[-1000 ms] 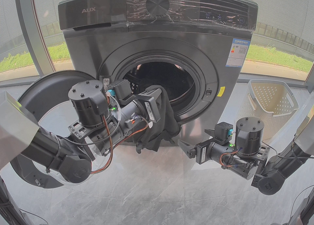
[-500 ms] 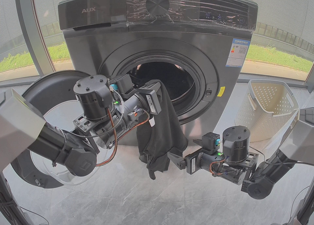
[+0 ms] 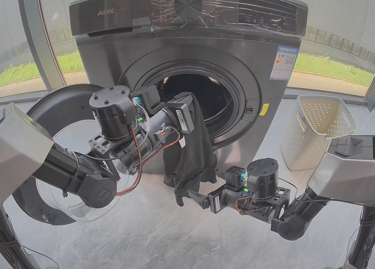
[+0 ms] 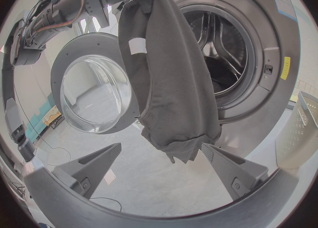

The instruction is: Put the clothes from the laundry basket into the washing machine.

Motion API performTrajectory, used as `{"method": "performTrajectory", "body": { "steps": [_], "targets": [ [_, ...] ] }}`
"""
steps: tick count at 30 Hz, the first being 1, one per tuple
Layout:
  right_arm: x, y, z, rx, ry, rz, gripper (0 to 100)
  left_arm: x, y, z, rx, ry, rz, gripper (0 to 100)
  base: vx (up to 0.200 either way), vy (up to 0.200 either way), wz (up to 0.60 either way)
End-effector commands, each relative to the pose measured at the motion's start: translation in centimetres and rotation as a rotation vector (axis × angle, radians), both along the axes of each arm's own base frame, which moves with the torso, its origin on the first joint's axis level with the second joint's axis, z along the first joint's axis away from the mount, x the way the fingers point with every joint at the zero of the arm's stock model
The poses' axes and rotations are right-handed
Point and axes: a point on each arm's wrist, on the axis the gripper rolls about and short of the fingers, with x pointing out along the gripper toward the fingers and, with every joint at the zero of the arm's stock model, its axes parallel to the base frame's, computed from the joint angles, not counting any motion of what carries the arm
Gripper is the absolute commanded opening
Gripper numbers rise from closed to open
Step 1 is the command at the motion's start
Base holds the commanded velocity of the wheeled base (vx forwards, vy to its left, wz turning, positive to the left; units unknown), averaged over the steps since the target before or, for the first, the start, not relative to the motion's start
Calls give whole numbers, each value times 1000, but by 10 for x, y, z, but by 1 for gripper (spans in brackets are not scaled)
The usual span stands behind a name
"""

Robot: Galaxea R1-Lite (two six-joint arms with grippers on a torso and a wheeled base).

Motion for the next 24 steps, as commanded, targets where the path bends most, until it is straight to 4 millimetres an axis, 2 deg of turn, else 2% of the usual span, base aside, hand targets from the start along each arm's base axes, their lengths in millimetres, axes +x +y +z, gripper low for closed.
{"method": "performTrajectory", "body": {
  "steps": [1, 11, 17, 24],
  "targets": [
    [9, 10, -14, -11, 12, 12, 100, 0, 1, 1, -3, -3, 2, 0, 0, 0, 0],
    [23, 31, -35, -15, 8, 12, 100, 1, 1, 0, 0, 2, 5, 0, 0, 0, 0],
    [35, 41, -34, 10, -17, -11, 100, 0, 1, 0, 2, 1, 5, 0, 0, 0, 0],
    [37, 50, -40, 4, -21, -30, 100, 0, 1, 0, 2, 1, 5, 0, 0, 0, 0]
  ]
}}
